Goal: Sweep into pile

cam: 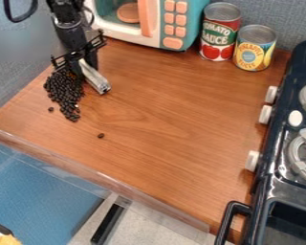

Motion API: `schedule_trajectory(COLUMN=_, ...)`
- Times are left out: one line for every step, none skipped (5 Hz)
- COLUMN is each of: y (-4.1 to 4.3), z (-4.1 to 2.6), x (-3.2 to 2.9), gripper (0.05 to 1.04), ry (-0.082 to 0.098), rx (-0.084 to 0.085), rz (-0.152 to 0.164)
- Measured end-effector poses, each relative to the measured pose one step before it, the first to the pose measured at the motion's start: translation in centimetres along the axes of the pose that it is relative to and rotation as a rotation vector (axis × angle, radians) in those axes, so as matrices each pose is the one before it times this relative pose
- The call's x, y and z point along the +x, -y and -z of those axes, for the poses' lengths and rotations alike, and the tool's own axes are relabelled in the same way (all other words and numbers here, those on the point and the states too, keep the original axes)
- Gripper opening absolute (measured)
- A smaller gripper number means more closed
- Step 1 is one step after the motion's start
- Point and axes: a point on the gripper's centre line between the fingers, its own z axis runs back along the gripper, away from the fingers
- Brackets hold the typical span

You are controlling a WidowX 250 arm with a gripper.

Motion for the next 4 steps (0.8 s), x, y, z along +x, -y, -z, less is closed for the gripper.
schedule_trajectory(y=-0.352, z=-0.266, x=-0.444, gripper=0.381, ry=-0.0091, rx=0.0011, rz=-0.0024)
schedule_trajectory(y=0.021, z=-0.04, x=-0.155, gripper=0.381, ry=-0.0013, rx=-0.0087, rz=0.0092)
schedule_trajectory(y=0.548, z=-0.079, x=-0.208, gripper=0.381, ry=-0.0026, rx=-0.0198, rz=0.0032)
schedule_trajectory(y=2.015, z=-0.536, x=-1.635, gripper=0.381, ry=-0.0014, rx=-0.0334, rz=0.0823)
